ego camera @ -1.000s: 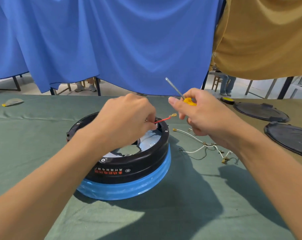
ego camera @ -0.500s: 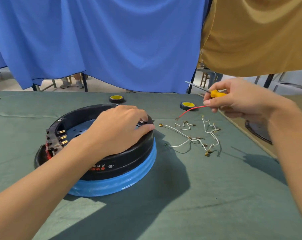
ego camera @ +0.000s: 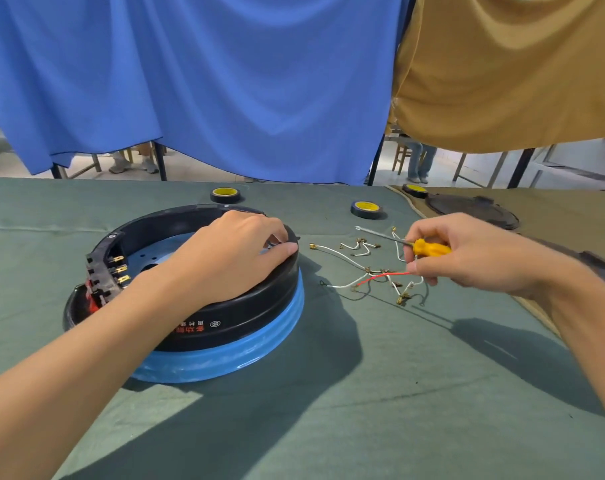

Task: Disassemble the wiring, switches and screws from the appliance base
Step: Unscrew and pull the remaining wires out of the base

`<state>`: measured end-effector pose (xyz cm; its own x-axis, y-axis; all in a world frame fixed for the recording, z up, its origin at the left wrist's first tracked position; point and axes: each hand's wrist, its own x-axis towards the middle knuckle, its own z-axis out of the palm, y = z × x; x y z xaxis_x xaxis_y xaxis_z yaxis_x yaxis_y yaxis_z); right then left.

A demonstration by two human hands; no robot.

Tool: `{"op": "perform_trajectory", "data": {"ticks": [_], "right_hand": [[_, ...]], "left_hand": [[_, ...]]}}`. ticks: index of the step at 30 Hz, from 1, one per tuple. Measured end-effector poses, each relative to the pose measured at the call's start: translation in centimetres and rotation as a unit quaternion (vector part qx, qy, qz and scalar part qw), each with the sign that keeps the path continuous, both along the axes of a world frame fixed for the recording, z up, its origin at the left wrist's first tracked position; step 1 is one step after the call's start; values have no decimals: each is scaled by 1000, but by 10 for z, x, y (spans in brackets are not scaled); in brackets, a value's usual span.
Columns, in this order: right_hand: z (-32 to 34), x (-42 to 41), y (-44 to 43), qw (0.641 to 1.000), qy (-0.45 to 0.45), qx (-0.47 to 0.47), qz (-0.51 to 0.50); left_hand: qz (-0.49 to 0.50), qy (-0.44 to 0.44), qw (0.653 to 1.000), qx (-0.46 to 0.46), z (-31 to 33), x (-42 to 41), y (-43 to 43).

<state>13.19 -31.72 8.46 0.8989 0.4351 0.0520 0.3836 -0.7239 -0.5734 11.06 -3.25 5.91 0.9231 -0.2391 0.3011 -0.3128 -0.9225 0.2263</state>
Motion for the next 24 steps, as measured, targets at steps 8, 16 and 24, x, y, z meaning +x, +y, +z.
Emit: {"op": "perform_trajectory", "data": {"ticks": [8,16,24], "right_hand": [[-43,-9,29,991,-108,-79,22],[-59,-2,44,991,-103,-83,-12],[-40,-2,42,992,-93,18,-79]], "left_hand": [[-6,1,1000,-5,-2,3,3],[-10,5,1000,-10,-3,3,4],[-9,14,1000,7,-1,3,6]]}}
